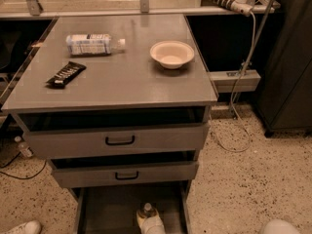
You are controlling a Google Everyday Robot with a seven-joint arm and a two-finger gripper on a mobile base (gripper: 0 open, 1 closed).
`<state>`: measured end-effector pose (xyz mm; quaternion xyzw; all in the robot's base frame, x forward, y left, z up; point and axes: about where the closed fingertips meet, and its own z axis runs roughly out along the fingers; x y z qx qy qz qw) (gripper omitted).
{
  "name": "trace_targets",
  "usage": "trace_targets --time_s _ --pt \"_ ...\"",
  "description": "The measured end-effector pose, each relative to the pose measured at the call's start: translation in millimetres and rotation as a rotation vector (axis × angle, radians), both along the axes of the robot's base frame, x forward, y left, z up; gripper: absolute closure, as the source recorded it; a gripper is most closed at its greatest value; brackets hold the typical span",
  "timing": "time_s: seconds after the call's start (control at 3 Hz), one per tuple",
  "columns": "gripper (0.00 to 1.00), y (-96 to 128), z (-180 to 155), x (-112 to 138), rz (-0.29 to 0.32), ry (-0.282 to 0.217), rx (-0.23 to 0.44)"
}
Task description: Place water bottle into bottom drawer
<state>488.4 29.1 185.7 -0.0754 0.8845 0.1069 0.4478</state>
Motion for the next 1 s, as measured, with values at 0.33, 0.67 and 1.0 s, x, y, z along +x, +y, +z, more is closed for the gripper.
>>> trace_targets --time_s 0.33,0.67,1.0 --pt "0.11 0.0 0.0 0.0 0.0 0.0 0.0" --pt "0.0 0.0 0.0 0.0 0.0 0.0 0.0" --pt "0.0 0.0 0.0 0.0 0.0 0.0 0.0"
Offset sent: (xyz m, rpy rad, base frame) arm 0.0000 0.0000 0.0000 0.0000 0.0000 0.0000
